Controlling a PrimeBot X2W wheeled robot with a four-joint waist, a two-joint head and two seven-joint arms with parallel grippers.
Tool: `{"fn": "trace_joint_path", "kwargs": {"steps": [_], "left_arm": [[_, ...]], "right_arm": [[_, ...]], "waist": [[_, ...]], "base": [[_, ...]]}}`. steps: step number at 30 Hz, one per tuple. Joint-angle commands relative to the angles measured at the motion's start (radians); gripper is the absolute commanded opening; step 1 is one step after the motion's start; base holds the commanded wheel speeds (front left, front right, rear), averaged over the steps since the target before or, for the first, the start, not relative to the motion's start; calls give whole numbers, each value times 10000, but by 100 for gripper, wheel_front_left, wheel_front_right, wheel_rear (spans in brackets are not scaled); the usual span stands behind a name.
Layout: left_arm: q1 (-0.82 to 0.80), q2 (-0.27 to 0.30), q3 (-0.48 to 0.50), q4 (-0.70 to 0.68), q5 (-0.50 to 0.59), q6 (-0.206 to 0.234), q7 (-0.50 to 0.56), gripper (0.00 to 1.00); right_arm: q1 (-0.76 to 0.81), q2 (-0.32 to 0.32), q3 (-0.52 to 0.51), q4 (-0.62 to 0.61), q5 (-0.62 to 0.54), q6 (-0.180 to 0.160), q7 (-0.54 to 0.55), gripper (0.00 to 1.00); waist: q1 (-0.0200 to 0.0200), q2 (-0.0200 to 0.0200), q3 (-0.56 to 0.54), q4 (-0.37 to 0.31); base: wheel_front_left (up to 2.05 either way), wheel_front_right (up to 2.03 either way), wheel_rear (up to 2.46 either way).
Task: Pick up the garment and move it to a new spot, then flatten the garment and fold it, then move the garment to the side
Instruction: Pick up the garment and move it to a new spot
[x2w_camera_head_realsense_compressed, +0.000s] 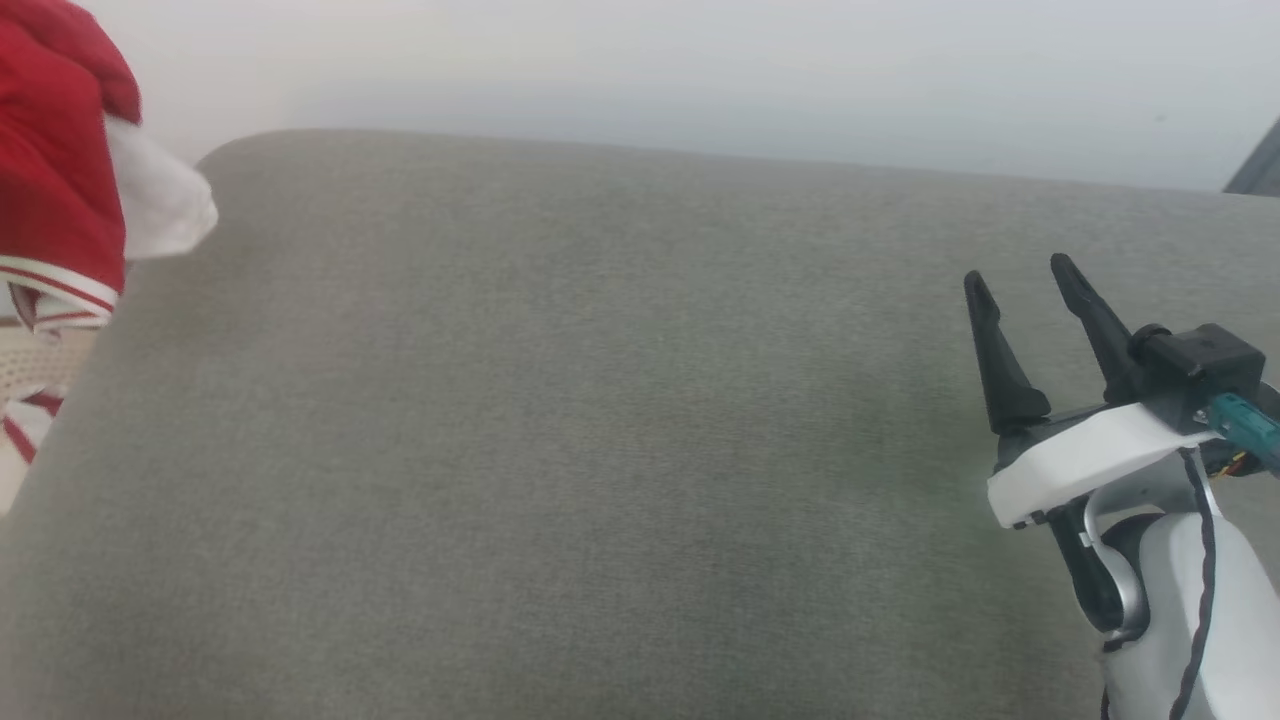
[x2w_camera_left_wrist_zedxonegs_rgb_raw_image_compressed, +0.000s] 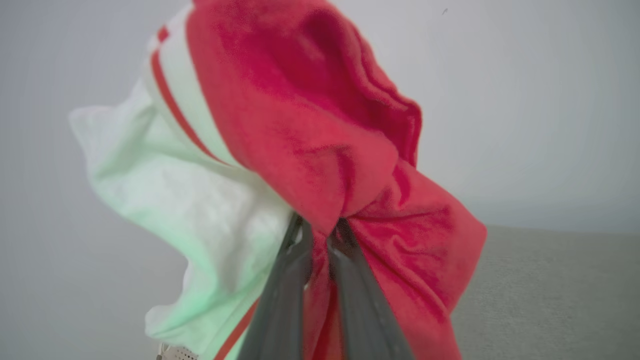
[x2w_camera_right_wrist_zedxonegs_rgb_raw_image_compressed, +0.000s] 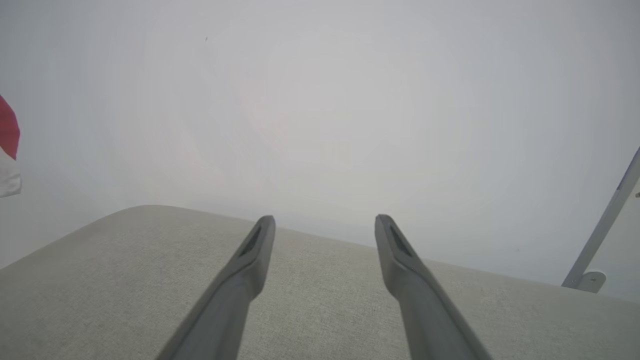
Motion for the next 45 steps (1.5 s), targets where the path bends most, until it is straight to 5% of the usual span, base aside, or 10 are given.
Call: {"fn": "trace_joint_path", "kwargs": {"steps": [1, 14, 22, 34, 45], "left_arm": [[366, 115, 80, -704, -162, 119, 427, 0], [2925, 104, 286, -6170, -952, 1606, 3042, 0], [3181, -310, -224, -7927, -1044, 2119, 3800, 0], [3619, -1310, -1487, -8397, -962, 2438, 4151, 0], [4572, -1733, -2247, -6300, -1058, 2281, 3986, 0]], "right_arm": [[33, 44, -74, 27, -31, -3, -107, 100], [-102, -57, -1158, 130, -59, -3, -400, 100], [-96, -155, -2019, 329, -164, -3, -624, 100], [30, 167, -2486, 870, -261, -3, -1060, 100], [-74, 461, -2197, 1319, -320, -3, -1308, 100]], "waist": [[0, 0, -120, -163], [0, 0, -106, -1810], [0, 0, 149, -2988], [0, 0, 450, -3904], [0, 0, 724, -3962]], "base": [[0, 0, 0], [0, 0, 0], [0, 0, 0], [0, 0, 0], [0, 0, 0]]}}
